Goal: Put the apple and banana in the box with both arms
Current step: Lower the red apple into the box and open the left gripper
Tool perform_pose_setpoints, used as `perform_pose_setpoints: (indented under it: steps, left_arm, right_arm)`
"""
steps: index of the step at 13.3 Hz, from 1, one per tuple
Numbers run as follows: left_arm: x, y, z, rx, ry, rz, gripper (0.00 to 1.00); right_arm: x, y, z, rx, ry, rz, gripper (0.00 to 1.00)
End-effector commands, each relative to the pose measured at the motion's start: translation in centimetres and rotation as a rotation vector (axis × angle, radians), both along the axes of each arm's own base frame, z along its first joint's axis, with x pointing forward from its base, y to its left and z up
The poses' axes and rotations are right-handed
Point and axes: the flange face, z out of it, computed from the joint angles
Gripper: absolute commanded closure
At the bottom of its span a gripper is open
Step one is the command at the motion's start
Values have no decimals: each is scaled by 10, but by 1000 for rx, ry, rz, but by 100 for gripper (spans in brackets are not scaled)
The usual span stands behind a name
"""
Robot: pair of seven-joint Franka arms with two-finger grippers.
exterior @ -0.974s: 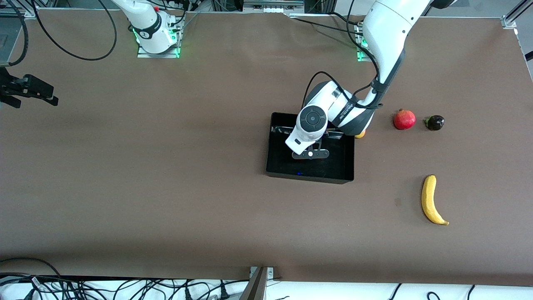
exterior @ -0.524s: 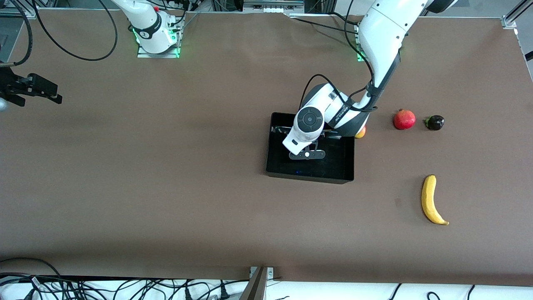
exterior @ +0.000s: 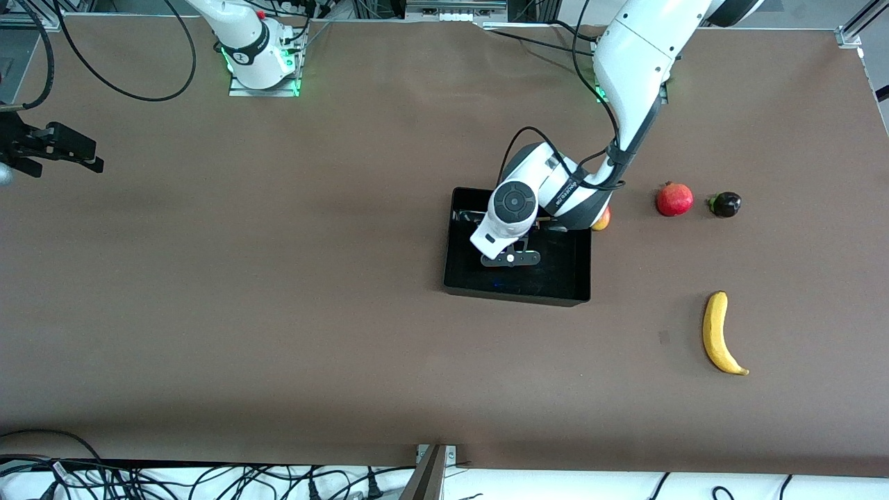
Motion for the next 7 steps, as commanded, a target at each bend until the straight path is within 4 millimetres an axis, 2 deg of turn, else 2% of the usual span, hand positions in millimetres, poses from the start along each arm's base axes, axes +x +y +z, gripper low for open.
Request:
perform_pose_setpoints:
  steps: [1, 2, 4, 6, 7]
  left_arm:
    - [1, -1, -5, 19, -15, 0, 38]
    - [2, -1, -5, 20, -16, 1, 34]
    - [4, 1, -4, 21, -16, 3, 19]
    - [5, 2, -2, 22, -18, 5, 0]
    - [6, 2, 0, 21, -20, 6, 0]
  right_arm:
    - [-4, 1, 6, -9, 2, -5, 0]
    - [-4, 2, 6, -9, 2, -3, 0]
    - [-4, 1, 6, -7, 2, -5, 0]
    - [-4, 1, 6, -9, 2, -5, 0]
    - [-4, 1, 6, -9, 2, -5, 0]
